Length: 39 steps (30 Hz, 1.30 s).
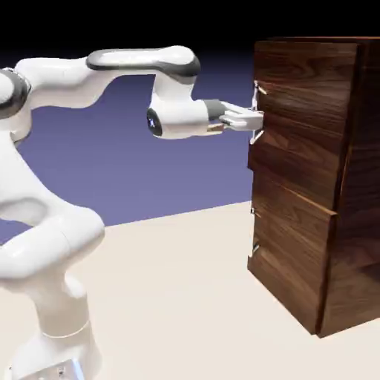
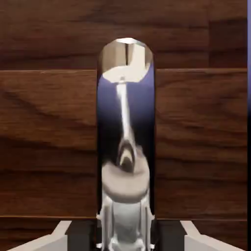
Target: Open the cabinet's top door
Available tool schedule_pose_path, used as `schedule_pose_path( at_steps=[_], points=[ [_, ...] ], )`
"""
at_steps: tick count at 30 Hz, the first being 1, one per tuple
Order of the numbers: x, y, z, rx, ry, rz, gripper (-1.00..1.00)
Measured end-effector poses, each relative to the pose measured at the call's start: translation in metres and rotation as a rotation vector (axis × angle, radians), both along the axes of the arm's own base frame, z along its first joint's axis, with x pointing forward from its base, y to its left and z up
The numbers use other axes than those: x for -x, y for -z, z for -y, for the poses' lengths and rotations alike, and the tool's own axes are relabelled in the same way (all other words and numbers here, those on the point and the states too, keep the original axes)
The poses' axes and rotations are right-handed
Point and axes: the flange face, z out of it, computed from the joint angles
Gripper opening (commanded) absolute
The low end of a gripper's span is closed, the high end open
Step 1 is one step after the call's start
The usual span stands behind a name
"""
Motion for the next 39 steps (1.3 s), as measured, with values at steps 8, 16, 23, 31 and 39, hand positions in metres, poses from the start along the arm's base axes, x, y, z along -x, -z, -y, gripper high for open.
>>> schedule_pose_path(
  at_steps=[8,16,23,31,39],
  points=[
    [0.042,0.000,0.033,0.001,-0.176,0.000,-1.00],
    [0.084,0.000,0.080,0.000,-0.377,0.000,-1.00],
    [0.111,0.000,0.127,-0.001,-0.555,0.000,-1.00],
    [0.132,0.000,0.189,-0.001,-0.766,0.000,-1.00],
    [0.140,0.000,0.257,-0.001,-0.989,0.000,-1.00]
  ],
)
